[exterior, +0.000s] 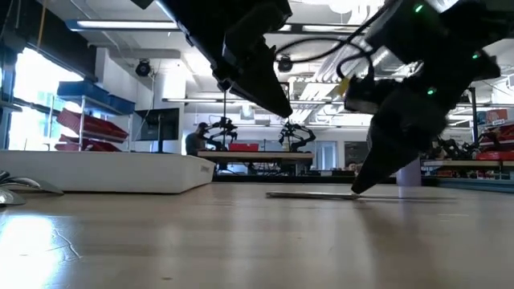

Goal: Sort silverware
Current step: Put the knife in the silverware tray

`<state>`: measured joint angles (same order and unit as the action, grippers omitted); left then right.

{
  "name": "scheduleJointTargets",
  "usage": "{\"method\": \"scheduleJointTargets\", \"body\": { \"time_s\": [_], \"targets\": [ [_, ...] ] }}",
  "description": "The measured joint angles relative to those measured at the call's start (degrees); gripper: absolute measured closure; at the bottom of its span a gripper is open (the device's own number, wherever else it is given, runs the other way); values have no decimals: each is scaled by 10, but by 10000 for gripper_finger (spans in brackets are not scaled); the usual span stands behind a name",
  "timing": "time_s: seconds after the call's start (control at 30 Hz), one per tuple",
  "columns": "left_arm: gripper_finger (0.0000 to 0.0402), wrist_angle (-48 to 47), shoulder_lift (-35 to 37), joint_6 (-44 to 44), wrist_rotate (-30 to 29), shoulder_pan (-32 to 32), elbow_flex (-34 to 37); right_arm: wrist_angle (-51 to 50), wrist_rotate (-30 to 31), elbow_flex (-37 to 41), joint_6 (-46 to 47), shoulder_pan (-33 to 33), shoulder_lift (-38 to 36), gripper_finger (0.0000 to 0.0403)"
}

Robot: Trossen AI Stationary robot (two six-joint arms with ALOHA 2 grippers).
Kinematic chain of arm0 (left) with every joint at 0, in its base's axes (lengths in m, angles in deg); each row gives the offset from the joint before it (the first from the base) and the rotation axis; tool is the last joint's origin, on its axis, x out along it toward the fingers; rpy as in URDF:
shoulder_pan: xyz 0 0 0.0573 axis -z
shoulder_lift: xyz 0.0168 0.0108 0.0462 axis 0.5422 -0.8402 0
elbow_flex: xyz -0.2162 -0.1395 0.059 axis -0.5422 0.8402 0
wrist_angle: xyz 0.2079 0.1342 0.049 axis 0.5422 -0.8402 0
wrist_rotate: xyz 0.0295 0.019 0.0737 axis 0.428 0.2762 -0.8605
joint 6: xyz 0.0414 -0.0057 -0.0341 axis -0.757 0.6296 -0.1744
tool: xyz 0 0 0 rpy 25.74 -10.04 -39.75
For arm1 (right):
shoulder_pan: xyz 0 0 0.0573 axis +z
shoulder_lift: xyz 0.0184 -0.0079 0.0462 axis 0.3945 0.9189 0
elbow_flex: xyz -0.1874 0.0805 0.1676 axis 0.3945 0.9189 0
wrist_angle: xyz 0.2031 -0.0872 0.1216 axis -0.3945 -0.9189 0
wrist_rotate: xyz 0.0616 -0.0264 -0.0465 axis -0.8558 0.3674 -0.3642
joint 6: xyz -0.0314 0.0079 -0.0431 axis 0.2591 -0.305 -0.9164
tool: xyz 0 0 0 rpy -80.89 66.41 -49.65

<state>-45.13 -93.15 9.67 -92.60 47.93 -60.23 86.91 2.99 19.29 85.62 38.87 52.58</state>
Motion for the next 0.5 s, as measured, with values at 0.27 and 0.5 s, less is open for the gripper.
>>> {"method": "scheduleJointTargets", "body": {
  "time_s": [0.27, 0.5],
  "targets": [
    [391, 32, -14, -62, 64, 5, 11, -27, 15, -29, -8, 63, -66, 403],
    [322, 141, -89, -122, 119, 11, 10, -40, 12, -30, 27, 119, -78, 403]
  ]
}}
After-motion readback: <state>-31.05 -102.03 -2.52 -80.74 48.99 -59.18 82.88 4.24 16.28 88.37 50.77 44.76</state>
